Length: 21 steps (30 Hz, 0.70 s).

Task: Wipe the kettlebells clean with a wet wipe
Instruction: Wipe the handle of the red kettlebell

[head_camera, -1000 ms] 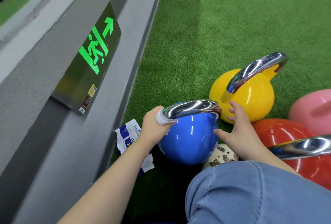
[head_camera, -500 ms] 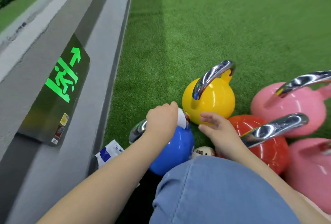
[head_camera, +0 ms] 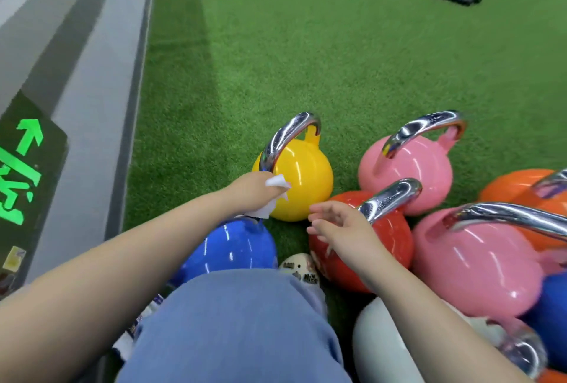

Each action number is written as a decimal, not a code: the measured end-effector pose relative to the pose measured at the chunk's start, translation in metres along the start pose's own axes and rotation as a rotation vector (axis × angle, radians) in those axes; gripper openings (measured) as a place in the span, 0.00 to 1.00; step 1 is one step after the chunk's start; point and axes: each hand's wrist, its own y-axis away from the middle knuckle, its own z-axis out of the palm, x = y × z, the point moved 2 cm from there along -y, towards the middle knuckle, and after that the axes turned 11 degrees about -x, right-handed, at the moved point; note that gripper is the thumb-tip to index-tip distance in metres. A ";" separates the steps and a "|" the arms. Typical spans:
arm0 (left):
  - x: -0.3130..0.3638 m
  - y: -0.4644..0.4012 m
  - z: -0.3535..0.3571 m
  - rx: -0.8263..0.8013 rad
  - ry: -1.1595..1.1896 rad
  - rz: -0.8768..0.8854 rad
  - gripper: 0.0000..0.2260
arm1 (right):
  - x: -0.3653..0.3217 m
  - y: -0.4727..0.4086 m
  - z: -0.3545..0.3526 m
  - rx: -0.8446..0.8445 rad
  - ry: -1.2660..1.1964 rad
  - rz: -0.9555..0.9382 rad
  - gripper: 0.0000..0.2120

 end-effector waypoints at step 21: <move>0.079 0.003 0.050 -1.201 1.072 0.571 0.32 | 0.004 0.059 -0.054 0.264 -0.349 -0.005 0.06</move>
